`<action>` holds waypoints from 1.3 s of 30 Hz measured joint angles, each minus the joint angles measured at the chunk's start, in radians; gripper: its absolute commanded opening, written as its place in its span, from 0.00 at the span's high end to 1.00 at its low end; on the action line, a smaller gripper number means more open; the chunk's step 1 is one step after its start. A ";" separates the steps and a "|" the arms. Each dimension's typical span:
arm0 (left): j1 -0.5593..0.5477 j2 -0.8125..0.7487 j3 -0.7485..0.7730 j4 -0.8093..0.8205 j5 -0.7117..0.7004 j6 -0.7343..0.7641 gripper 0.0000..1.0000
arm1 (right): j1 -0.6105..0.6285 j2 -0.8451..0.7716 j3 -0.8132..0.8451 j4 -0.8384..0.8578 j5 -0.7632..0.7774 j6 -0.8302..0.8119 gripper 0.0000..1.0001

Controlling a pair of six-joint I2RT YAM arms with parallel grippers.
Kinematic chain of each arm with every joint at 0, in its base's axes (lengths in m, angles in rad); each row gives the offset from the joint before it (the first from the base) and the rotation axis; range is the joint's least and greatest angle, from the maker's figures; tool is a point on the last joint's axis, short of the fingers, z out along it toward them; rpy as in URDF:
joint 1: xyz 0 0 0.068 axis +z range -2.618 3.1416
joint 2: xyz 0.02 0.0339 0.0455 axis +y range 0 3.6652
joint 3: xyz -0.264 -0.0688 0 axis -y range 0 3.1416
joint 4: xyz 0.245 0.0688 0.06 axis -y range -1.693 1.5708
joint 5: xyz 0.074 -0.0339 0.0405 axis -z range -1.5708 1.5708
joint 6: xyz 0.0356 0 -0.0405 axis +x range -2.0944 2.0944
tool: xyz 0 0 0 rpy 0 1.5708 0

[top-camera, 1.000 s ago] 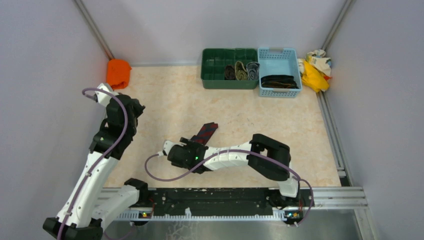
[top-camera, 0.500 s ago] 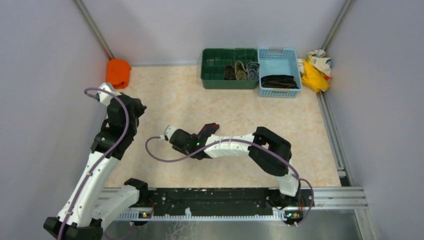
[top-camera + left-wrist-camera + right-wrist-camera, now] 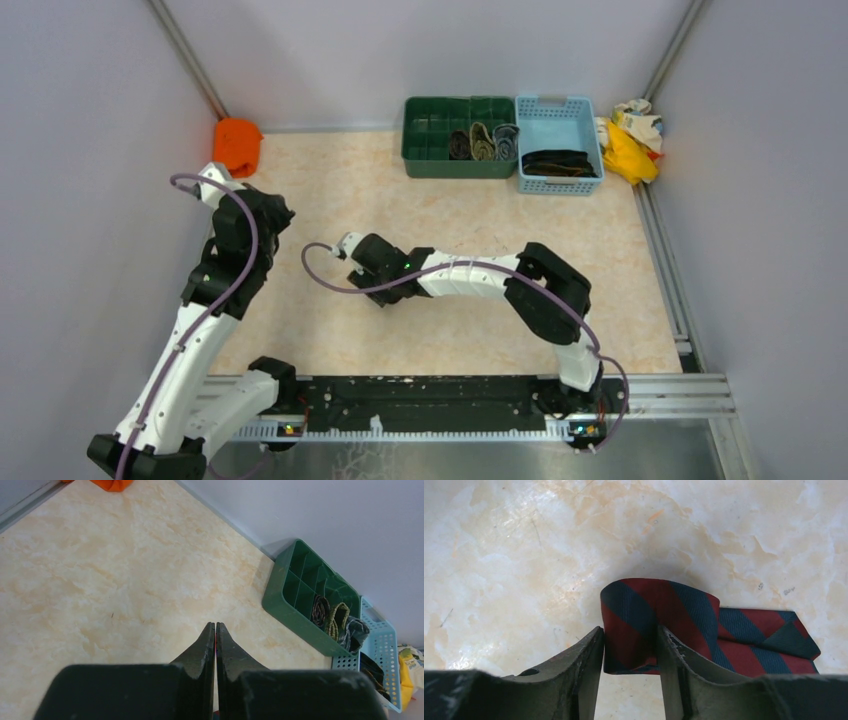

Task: Roll the ties
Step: Roll the tie at the center of the board.

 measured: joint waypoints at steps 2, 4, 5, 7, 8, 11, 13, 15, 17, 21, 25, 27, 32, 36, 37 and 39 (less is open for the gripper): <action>0.000 0.000 0.000 0.004 0.010 0.002 0.93 | 0.000 -0.005 -0.001 -0.002 -0.013 0.009 0.48; 0.000 0.000 -0.009 0.016 0.022 0.001 0.93 | 0.000 -0.013 -0.006 -0.003 -0.016 0.011 0.47; 0.000 0.000 -0.021 0.030 0.033 -0.002 0.93 | 0.001 -0.019 -0.011 -0.007 -0.016 0.011 0.47; 0.000 0.003 -0.056 0.055 0.061 -0.013 0.95 | 0.003 -0.035 -0.022 -0.013 -0.016 0.013 0.46; 0.000 0.010 -0.080 0.069 0.079 -0.018 0.96 | 0.003 -0.050 -0.031 -0.015 -0.016 0.015 0.45; 0.000 0.055 -0.176 0.126 0.151 -0.035 1.00 | 0.003 -0.103 -0.068 -0.017 -0.018 0.028 0.40; 0.000 0.122 -0.248 0.173 0.213 -0.044 1.00 | 0.005 -0.150 -0.093 -0.020 -0.019 0.039 0.39; 0.000 0.204 -0.312 0.206 0.283 -0.049 1.00 | 0.005 -0.214 -0.121 -0.021 -0.018 0.055 0.44; 0.000 0.274 -0.348 0.225 0.346 -0.050 1.00 | 0.005 -0.286 -0.150 -0.021 -0.011 0.074 0.64; 0.000 0.416 -0.352 0.278 0.451 -0.048 1.00 | 0.005 -0.378 -0.182 -0.021 0.017 0.122 1.00; 0.000 0.514 -0.352 0.336 0.557 -0.048 1.00 | 0.005 -0.383 -0.262 0.010 0.024 0.188 1.00; 0.000 0.554 -0.352 0.370 0.609 -0.048 1.00 | 0.005 -0.374 -0.321 0.019 0.012 0.219 1.00; -0.012 0.640 -0.350 0.423 0.700 -0.032 1.00 | 0.005 -0.291 -0.384 0.069 -0.023 0.275 1.00; -0.042 0.685 -0.340 0.446 0.737 -0.021 1.00 | 0.005 -0.224 -0.389 0.128 -0.038 0.306 1.00; -0.050 0.692 -0.338 0.454 0.745 -0.021 1.00 | 0.004 -0.211 -0.389 0.145 -0.040 0.311 1.00; -0.065 0.707 -0.335 0.473 0.758 -0.019 1.00 | 0.000 -0.193 -0.389 0.176 -0.043 0.322 1.00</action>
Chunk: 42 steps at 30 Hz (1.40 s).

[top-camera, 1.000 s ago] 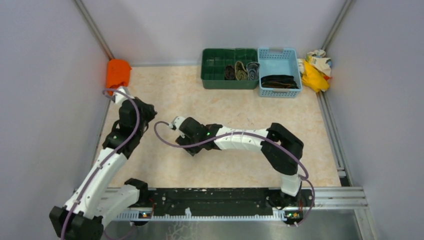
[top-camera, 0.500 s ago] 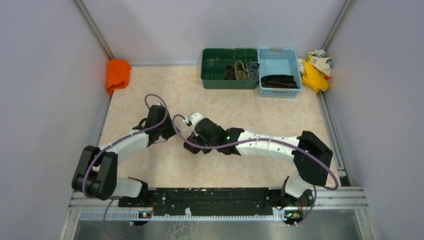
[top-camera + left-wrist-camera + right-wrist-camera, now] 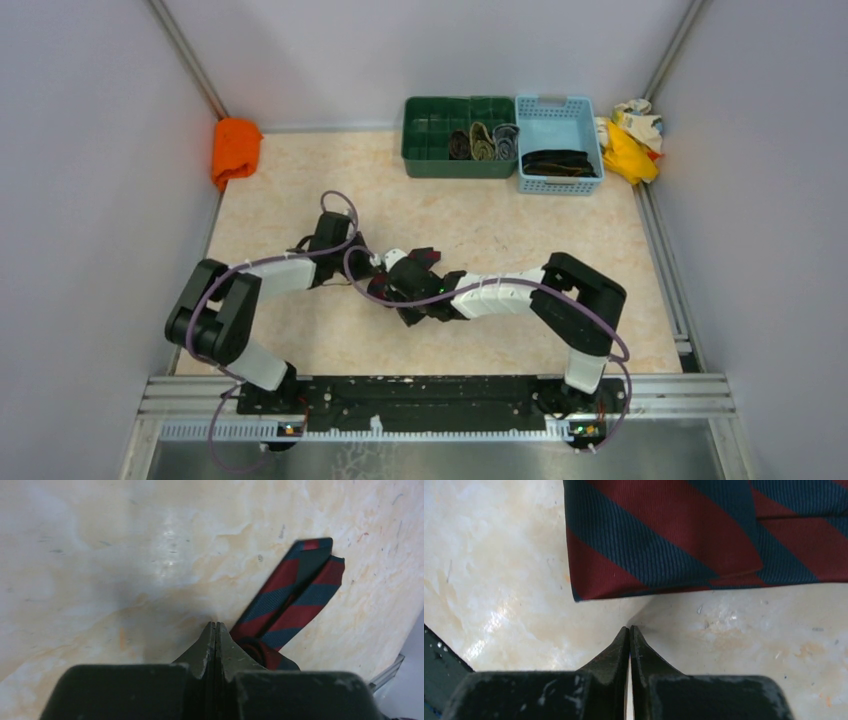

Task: Roll the ties
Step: Roll the tie at the center of the board.

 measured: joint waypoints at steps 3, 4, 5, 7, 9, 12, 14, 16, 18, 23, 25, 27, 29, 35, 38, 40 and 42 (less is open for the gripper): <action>-0.019 0.032 0.017 0.025 0.023 0.001 1.00 | -0.009 0.016 0.000 0.045 -0.005 0.014 1.00; -0.026 0.047 0.028 0.032 0.030 0.002 1.00 | -0.014 0.021 0.002 0.059 -0.006 0.016 1.00; -0.035 0.063 0.043 0.038 0.037 0.004 1.00 | -0.021 0.027 0.002 0.078 -0.008 0.021 1.00; -0.049 0.089 0.067 0.043 0.044 0.007 1.00 | -0.039 0.036 0.002 0.105 -0.011 0.030 1.00; -0.056 0.114 0.092 0.045 0.051 0.011 1.00 | -0.061 0.044 0.002 0.129 -0.014 0.032 1.00; -0.060 0.158 0.138 0.045 0.061 0.017 1.00 | -0.101 0.053 0.004 0.151 -0.023 0.037 1.00; -0.060 0.195 0.178 0.047 0.068 0.021 1.00 | -0.129 0.060 0.010 0.157 -0.028 0.036 1.00; -0.060 0.226 0.211 0.053 0.070 0.025 1.00 | -0.158 0.069 0.023 0.156 -0.036 0.034 1.00; -0.060 0.261 0.249 0.060 0.074 0.029 1.00 | -0.182 0.079 0.037 0.154 -0.037 0.027 1.00; -0.060 0.355 0.349 0.087 0.101 0.026 1.00 | -0.249 0.097 0.065 0.143 -0.041 0.006 1.00; -0.061 0.384 0.383 0.094 0.105 0.024 1.00 | -0.278 0.101 0.078 0.125 -0.045 -0.004 1.00; -0.064 0.403 0.406 0.105 0.101 0.024 1.00 | -0.307 0.103 0.090 0.105 -0.047 -0.018 1.00; -0.065 0.407 0.413 0.104 0.094 0.024 1.00 | -0.320 0.103 0.097 0.088 -0.048 -0.029 1.00; -0.050 0.399 0.430 0.062 0.061 0.027 1.00 | -0.322 0.095 0.108 0.044 -0.040 -0.069 0.98; -0.010 0.364 0.417 0.021 0.002 0.029 0.96 | -0.315 0.056 0.108 -0.017 -0.017 -0.100 0.80; 0.017 0.324 0.397 -0.017 -0.064 0.032 0.95 | -0.309 0.016 0.121 -0.073 0.004 -0.132 0.73; 0.039 0.267 0.368 -0.052 -0.132 0.033 0.95 | -0.299 -0.013 0.158 -0.127 0.037 -0.169 0.56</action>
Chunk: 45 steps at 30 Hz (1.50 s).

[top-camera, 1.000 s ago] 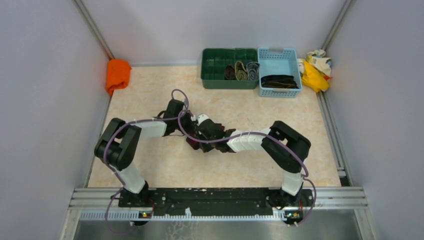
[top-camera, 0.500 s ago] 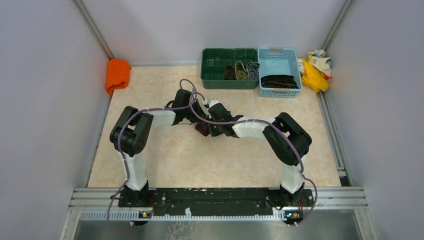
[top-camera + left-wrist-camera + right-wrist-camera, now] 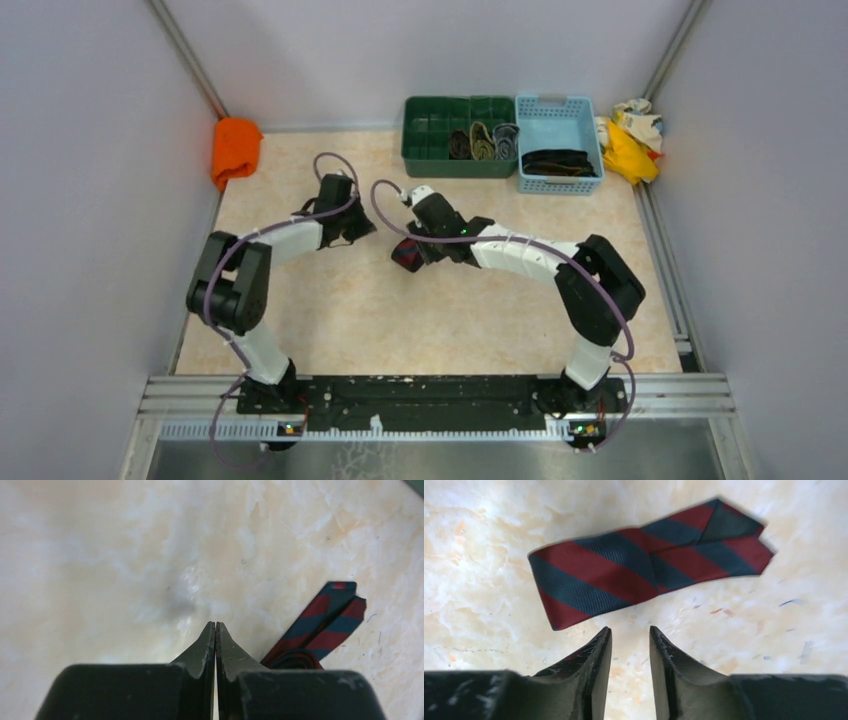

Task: Roll the ties
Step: Roll the tie at the center of the board.

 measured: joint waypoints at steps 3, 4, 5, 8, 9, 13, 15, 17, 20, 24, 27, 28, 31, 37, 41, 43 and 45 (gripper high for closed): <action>0.008 -0.156 -0.080 -0.030 -0.084 -0.002 0.95 | 0.045 -0.019 0.079 -0.055 0.090 -0.071 0.42; 0.005 -0.217 -0.110 -0.037 -0.100 -0.003 0.95 | 0.071 -0.020 0.106 -0.068 0.125 -0.106 0.38; 0.003 -0.282 -0.143 -0.037 -0.117 -0.006 0.94 | 0.101 -0.020 0.127 -0.076 0.153 -0.136 0.35; 0.001 -0.467 -0.237 -0.042 -0.165 -0.006 0.93 | 0.185 -0.018 0.159 -0.087 0.224 -0.212 0.29; 0.001 -0.526 -0.266 -0.048 -0.183 -0.006 0.92 | 0.209 -0.013 0.162 -0.086 0.242 -0.235 0.25; 0.002 -0.674 -0.329 -0.074 -0.248 -0.002 0.92 | 0.261 0.033 0.181 -0.086 0.314 -0.308 0.22; 0.002 -0.724 -0.346 -0.093 -0.278 0.000 0.92 | 0.266 0.075 0.202 -0.089 0.354 -0.340 0.22; 0.002 -0.756 -0.356 -0.110 -0.303 0.002 0.92 | 0.265 0.118 0.220 -0.085 0.391 -0.369 0.22; 0.002 -0.796 -0.360 -0.137 -0.338 0.002 0.91 | 0.264 0.170 0.230 -0.073 0.423 -0.404 0.22; 0.005 -0.840 -0.364 -0.179 -0.383 0.003 0.89 | 0.262 0.232 0.257 -0.069 0.447 -0.415 0.22; 0.010 -0.856 -0.364 -0.201 -0.409 0.002 0.89 | 0.256 0.259 0.286 -0.061 0.452 -0.423 0.22; 0.011 -0.860 -0.364 -0.205 -0.415 0.002 0.89 | 0.254 0.264 0.293 -0.060 0.452 -0.423 0.22; 0.011 -0.867 -0.364 -0.213 -0.425 0.002 0.89 | 0.242 0.285 0.314 -0.061 0.438 -0.421 0.22; 0.011 -0.883 -0.364 -0.226 -0.440 0.001 0.87 | 0.184 0.323 0.341 -0.106 0.388 -0.386 0.23; 0.011 -0.894 -0.364 -0.226 -0.443 0.002 0.87 | 0.165 0.323 0.341 -0.118 0.349 -0.366 0.23; 0.011 -0.894 -0.364 -0.227 -0.443 0.001 0.87 | 0.164 0.323 0.341 -0.124 0.341 -0.360 0.24; 0.013 -0.894 -0.364 -0.227 -0.443 0.001 0.87 | 0.164 0.326 0.341 -0.139 0.330 -0.353 0.26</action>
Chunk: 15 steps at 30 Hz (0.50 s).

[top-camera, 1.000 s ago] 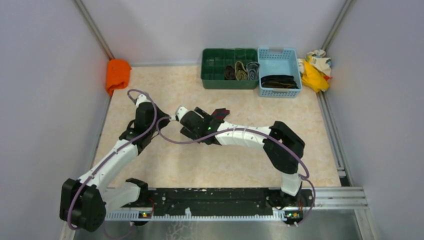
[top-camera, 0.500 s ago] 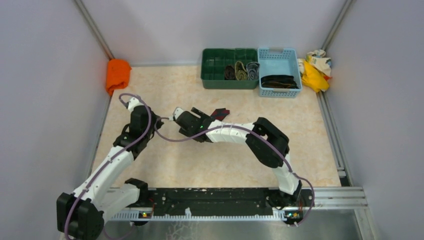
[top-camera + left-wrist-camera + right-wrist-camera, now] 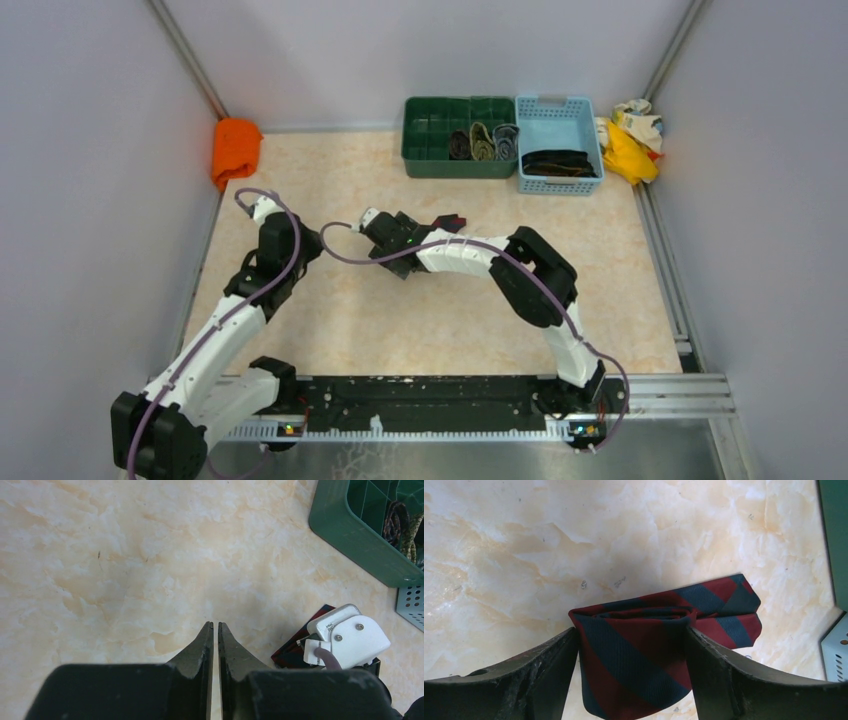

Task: Roll the ties
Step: Roll the tie at the center of the board.

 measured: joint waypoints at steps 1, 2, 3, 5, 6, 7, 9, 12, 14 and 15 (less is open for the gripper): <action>0.000 0.000 0.000 0.000 0.000 0.000 0.87 | -0.003 0.001 0.001 -0.003 -0.003 0.002 0.27; 0.000 0.001 0.000 0.000 0.000 0.000 0.87 | -0.004 0.001 0.002 -0.005 -0.008 0.003 0.27; 0.001 0.001 0.000 0.000 0.000 0.000 0.87 | -0.005 0.002 0.002 -0.005 -0.013 0.005 0.27; 0.002 0.006 0.000 0.000 0.000 0.000 0.87 | -0.009 0.002 0.003 -0.008 -0.022 0.009 0.24; 0.003 0.010 0.000 0.000 0.000 0.000 0.87 | -0.010 0.005 0.009 -0.011 -0.023 0.011 0.23; 0.003 0.014 0.000 0.000 0.001 0.000 0.87 | -0.011 0.008 0.015 -0.014 -0.023 0.013 0.22; 0.004 0.017 0.000 0.000 0.001 0.000 0.87 | -0.011 0.009 0.015 -0.014 -0.022 0.018 0.22; 0.006 0.017 0.000 0.000 0.001 0.000 0.87 | -0.011 0.009 0.020 -0.021 -0.020 0.021 0.18; 0.008 0.017 0.000 0.000 0.002 0.000 0.87 | -0.011 0.009 0.020 -0.023 -0.018 0.027 0.14; 0.008 0.017 0.000 0.000 0.002 0.000 0.87 | -0.011 0.008 0.020 -0.023 -0.018 0.030 0.13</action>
